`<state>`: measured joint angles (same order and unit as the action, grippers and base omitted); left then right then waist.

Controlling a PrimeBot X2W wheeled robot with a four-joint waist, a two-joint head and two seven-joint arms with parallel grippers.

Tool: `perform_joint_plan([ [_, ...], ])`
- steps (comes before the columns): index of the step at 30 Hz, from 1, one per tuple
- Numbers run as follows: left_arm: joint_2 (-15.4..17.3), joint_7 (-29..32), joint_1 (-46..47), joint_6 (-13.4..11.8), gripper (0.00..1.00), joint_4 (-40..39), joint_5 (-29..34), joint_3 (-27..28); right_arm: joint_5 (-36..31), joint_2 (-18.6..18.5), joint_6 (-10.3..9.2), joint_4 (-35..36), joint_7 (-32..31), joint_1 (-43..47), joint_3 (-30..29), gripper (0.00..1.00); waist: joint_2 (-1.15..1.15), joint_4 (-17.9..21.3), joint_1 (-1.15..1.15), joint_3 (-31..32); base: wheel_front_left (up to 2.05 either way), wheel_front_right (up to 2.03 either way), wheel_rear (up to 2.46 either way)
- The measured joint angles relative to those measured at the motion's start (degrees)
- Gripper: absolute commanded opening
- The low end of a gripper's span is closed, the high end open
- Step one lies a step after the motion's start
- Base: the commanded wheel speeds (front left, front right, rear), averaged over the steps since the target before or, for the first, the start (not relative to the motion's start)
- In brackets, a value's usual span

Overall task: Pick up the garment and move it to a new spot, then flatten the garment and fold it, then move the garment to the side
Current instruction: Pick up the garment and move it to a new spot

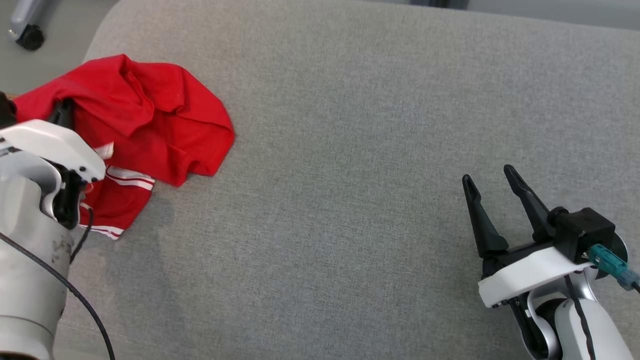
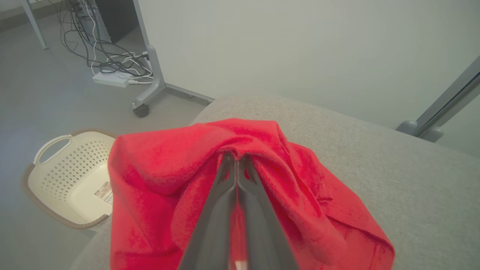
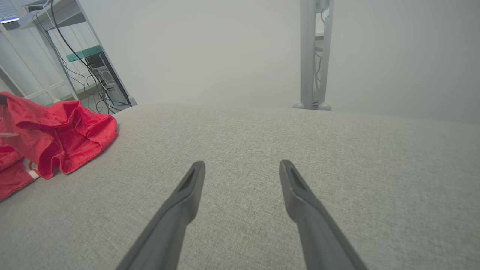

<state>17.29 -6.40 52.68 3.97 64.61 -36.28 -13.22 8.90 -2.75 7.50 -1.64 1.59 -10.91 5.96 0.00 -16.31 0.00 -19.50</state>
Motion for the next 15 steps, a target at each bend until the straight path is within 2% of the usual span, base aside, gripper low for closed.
perform_joint_plan([
  [3,0.8,-4.2,1.2,-0.4,0.00,-2.2,0.8,-0.1,0.5,0.0,0.00,-0.6,0.5,0.7,-0.2,1.00,0.00,-0.1,0.00,1.8,0.00,0.00,0.00],
  [8,2.1,-7.5,2.1,-2.2,0.00,-9.0,2.7,-0.3,1.8,0.0,0.00,-1.4,1.3,2.4,-0.5,1.00,0.00,0.0,0.00,5.5,0.00,0.00,0.00],
  [15,2.4,-8.2,-2.5,-5.5,0.00,-28.1,5.6,-1.6,3.3,0.0,0.00,-2.0,2.2,4.3,-1.5,1.00,0.00,1.2,0.00,10.4,0.00,0.00,0.00],
])
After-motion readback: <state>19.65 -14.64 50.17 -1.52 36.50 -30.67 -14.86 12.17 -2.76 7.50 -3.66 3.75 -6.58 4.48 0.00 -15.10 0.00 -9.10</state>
